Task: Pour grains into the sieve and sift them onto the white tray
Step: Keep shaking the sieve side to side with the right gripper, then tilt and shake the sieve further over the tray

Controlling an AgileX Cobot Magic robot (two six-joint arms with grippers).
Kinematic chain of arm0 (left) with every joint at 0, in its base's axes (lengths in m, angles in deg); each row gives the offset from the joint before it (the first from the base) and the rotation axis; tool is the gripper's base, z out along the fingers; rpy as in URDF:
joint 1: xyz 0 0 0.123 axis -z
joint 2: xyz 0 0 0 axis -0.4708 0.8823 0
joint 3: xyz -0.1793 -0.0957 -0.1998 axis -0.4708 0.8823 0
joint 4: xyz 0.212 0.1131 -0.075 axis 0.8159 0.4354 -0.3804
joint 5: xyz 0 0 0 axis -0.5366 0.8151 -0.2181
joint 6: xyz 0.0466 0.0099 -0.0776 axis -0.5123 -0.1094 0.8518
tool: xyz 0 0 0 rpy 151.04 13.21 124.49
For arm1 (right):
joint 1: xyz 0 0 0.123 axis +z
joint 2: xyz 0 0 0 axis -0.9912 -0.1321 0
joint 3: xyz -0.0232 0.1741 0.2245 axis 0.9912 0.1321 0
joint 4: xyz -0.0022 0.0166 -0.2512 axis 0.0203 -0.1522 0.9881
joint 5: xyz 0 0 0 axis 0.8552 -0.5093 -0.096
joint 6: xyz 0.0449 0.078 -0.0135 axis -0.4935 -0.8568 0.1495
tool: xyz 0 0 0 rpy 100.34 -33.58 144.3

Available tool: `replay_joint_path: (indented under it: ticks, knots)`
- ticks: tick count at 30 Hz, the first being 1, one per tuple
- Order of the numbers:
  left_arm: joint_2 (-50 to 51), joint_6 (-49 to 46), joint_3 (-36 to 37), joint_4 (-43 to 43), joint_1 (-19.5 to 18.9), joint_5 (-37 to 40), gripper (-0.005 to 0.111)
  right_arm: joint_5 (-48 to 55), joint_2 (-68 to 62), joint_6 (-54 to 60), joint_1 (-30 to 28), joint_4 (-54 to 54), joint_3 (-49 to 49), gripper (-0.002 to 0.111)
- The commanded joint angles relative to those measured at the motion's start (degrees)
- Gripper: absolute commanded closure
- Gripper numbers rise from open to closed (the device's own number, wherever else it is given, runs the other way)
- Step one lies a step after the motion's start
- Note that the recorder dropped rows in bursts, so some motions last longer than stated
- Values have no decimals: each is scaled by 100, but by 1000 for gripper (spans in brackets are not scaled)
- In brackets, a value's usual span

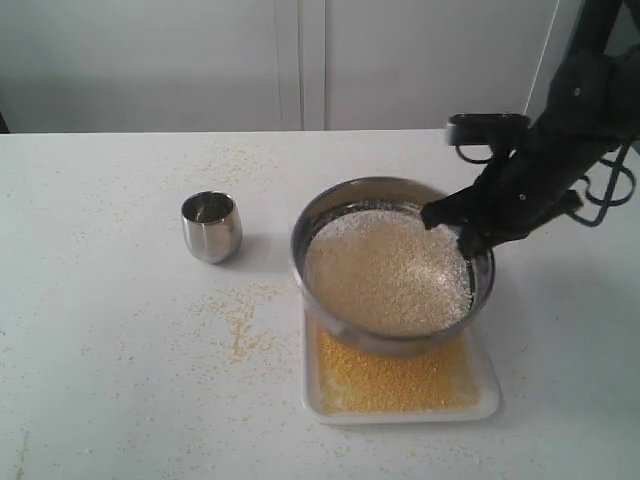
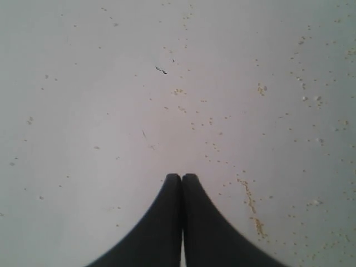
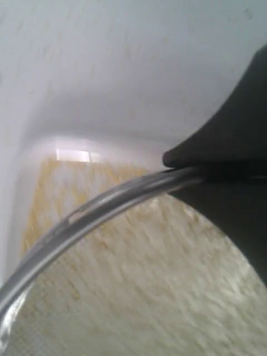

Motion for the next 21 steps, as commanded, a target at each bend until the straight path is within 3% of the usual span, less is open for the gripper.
replay_joint_path:
  ticks: [1, 2, 3, 4, 6, 8, 10, 11, 12, 14, 15, 16, 17, 18, 20, 21]
  knots:
    - [-45, 7, 38, -34, -15, 57, 107, -137, 84, -571, 49, 362, -18, 108]
    - [-45, 7, 38, -34, -15, 57, 107, -342, 92, -2054, -101, 778, -7, 108]
    - [-45, 7, 38, -34, -15, 57, 107, -422, 98, -2659, -172, 864, 23, 108]
    - [-45, 7, 38, -34, -15, 57, 107, -452, 98, -2360, -153, 592, 49, 108]
    - [-45, 7, 38, -34, -15, 57, 107, 168, 56, 198, 79, -503, 35, 108]
    - [-45, 7, 38, -34, -15, 57, 107, 1119, 45, 2749, 189, -942, -9, 108]
    - [-45, 7, 38, -34, -15, 57, 107, -205, 190, -281, -101, 64, -9, 108]
    - [-45, 7, 38, -34, -15, 57, 107, -649, 291, -2315, -309, 531, -9, 108]
    - [-45, 7, 38, -34, -15, 57, 107, -692, 308, -2333, -320, 415, -9, 108]
    - [-45, 7, 38, -34, -15, 57, 107, -17, 309, 610, 68, -733, -25, 108]
    - [-45, 7, 38, -34, -15, 57, 107, 630, 309, 2385, 171, -528, -72, 108]
    - [-45, 7, 38, -34, -15, 57, 107, 360, 323, 1396, 149, -19, -72, 108]
    - [-45, 7, 38, -34, -15, 57, 107, -227, 336, -2113, -64, 1400, -72, 108]
    - [-45, 7, 38, -34, -15, 57, 107, -279, 349, -2823, -107, 1586, -61, 108]
    - [-45, 7, 38, -34, -15, 57, 107, -327, 377, -442, 182, 724, -61, 108]
    - [-45, 7, 38, -34, -15, 57, 107, -560, 462, -206, 227, 646, -2, 108]
